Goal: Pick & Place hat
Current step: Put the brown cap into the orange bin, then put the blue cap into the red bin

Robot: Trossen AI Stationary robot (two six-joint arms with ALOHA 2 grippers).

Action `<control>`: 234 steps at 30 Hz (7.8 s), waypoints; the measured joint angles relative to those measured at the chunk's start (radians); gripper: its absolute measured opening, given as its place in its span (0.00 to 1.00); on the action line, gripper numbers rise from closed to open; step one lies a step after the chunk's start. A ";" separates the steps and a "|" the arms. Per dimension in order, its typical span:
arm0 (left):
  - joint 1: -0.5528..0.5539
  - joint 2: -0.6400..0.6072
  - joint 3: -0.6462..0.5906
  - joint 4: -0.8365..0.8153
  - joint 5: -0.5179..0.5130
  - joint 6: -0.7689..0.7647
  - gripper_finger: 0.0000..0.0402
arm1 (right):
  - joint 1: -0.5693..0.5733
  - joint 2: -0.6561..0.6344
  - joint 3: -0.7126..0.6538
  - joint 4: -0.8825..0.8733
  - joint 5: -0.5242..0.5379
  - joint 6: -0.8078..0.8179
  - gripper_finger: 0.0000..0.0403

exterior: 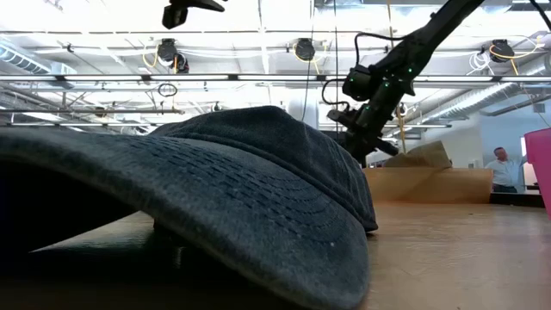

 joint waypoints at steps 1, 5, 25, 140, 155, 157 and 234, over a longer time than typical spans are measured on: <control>0.004 0.000 0.000 -0.001 0.011 0.000 0.23 | -0.003 0.000 0.000 -0.008 0.006 0.010 0.00; 0.016 0.000 0.000 -0.010 0.059 0.001 0.23 | -0.029 -0.021 0.000 -0.113 0.031 0.081 0.00; 0.068 0.000 0.000 -0.005 0.053 0.054 0.23 | -0.005 -0.114 -0.091 -0.187 0.294 0.183 0.00; -0.292 -0.158 0.000 -0.078 -0.158 -0.468 0.23 | 1.056 -0.160 0.117 0.271 0.238 0.202 0.17; -0.316 -0.175 0.000 0.125 -0.051 -0.116 0.23 | 1.073 -0.069 0.275 0.095 0.290 0.121 0.17; -0.334 -0.175 0.000 0.118 -0.033 -0.085 0.23 | 1.076 -0.045 0.274 0.088 0.290 0.119 0.17; -0.649 -0.115 0.000 -0.194 -0.263 -0.205 0.23 | 1.171 0.266 0.203 -0.158 0.159 0.257 0.12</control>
